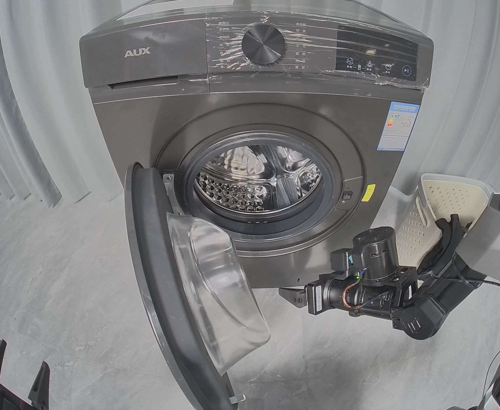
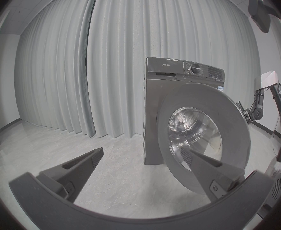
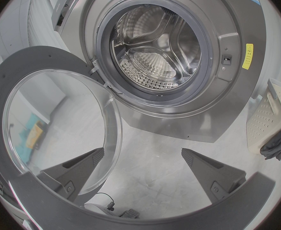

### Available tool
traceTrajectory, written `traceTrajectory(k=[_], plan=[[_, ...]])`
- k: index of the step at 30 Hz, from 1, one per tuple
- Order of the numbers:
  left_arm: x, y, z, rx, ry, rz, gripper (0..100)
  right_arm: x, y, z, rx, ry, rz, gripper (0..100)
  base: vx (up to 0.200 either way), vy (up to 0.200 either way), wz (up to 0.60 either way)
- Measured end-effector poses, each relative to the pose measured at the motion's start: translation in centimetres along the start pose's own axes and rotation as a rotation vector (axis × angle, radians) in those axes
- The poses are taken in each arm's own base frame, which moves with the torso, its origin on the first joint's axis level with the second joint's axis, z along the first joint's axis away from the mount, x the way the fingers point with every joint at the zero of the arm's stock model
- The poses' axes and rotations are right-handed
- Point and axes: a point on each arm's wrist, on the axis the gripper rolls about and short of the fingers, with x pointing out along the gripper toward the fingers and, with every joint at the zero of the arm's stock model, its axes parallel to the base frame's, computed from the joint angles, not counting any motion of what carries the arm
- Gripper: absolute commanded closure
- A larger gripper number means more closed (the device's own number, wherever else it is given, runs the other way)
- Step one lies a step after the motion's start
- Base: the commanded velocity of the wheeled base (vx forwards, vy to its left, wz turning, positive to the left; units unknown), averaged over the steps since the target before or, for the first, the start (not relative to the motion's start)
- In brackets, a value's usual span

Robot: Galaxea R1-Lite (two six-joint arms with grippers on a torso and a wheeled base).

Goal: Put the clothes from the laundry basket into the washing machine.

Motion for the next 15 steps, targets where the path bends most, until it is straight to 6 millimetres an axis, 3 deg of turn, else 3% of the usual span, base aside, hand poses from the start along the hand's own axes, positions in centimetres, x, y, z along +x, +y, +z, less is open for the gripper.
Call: traceTrajectory(k=[12,15], plan=[[0.0,0.0,0.0,0.000,0.000,0.000,0,1.8,4.4,-0.8,-0.005,-0.013,0.133,0,0.000,0.000,0.00],[0.0,0.0,0.0,0.000,0.000,0.000,0,1.9,4.7,-0.8,0.003,-0.023,0.143,0,0.000,0.000,0.00]])
